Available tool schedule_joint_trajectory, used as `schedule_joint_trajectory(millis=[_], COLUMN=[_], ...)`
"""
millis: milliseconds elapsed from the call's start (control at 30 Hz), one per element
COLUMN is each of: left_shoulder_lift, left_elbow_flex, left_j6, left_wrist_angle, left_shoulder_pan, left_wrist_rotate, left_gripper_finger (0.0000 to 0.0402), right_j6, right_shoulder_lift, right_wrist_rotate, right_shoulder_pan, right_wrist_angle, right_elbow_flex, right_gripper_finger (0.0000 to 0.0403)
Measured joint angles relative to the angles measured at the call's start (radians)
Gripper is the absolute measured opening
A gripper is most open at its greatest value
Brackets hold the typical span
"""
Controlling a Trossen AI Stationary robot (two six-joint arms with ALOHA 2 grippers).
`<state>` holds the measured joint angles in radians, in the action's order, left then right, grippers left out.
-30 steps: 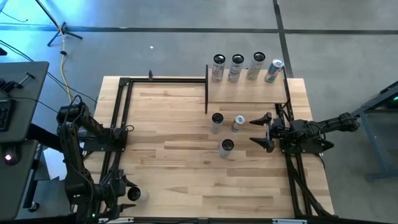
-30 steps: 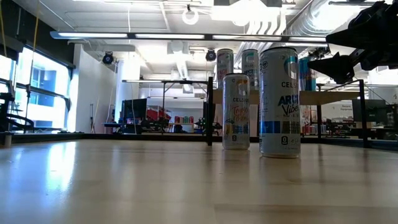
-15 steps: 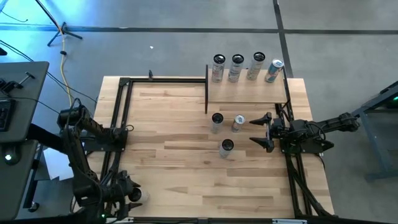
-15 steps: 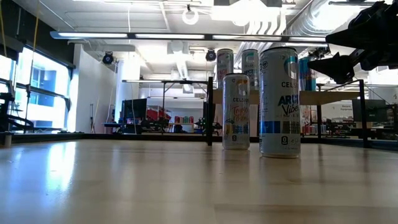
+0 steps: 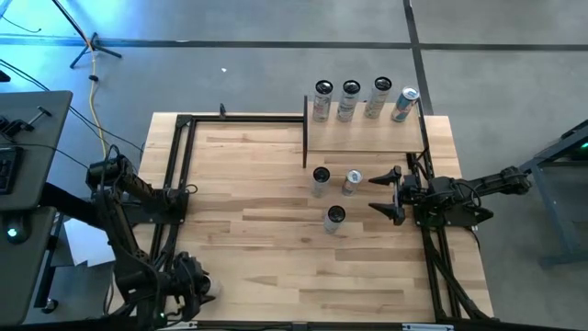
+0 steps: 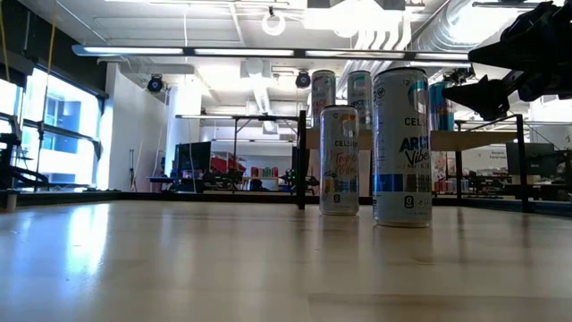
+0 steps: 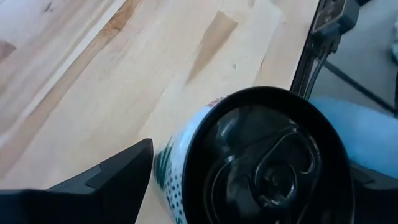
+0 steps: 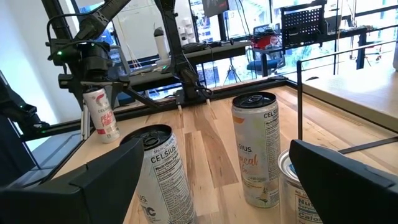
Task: Place canned beverage on shelf
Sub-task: Move the white pink soda can to the center of the table
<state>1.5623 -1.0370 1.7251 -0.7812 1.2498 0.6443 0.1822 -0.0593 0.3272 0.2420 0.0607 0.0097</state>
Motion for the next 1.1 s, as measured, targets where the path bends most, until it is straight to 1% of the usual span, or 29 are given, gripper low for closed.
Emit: schedule_joint_trajectory(millis=[133,367,500,600,667,733,933,1100], left_shoulder_lift=[0.000,-0.006,-0.023,-0.037,-0.047,-0.054,-0.059,-0.059], left_elbow_flex=[0.000,0.000,0.000,0.000,0.000,0.000,0.000,0.000], left_j6=[0.021,0.010,-0.079,-0.199,-0.310,-0.443,-0.829,-1.135], left_wrist_angle=[0.008,0.024,0.034,0.041,0.040,0.040,0.068,0.215], left_shoulder_pan=[-0.001,-0.019,-0.042,-0.067,-0.092,-0.125,-0.264,-0.407], left_wrist_rotate=[0.008,0.006,0.017,0.044,0.066,0.066,0.025,-0.050], left_gripper_finger=[0.0306,0.0222,0.0221,0.0221,0.0221,0.0222,0.0227,0.0224], right_j6=[0.000,0.000,0.000,0.000,0.000,0.000,0.000,0.000], right_shoulder_lift=[0.000,0.000,0.000,0.000,0.000,0.000,0.000,0.000], right_wrist_rotate=[-0.004,-0.003,-0.003,-0.002,-0.002,-0.002,-0.002,0.000], right_shoulder_pan=[0.000,0.000,0.000,0.000,0.000,0.000,0.000,0.000], right_wrist_angle=[0.000,0.000,0.000,0.000,0.000,0.000,0.000,0.000], right_elbow_flex=[0.000,0.000,0.000,0.000,0.000,0.000,0.000,0.000], right_gripper_finger=[0.0389,0.0389,0.0389,0.0389,0.0389,0.0389,0.0389,0.0389])
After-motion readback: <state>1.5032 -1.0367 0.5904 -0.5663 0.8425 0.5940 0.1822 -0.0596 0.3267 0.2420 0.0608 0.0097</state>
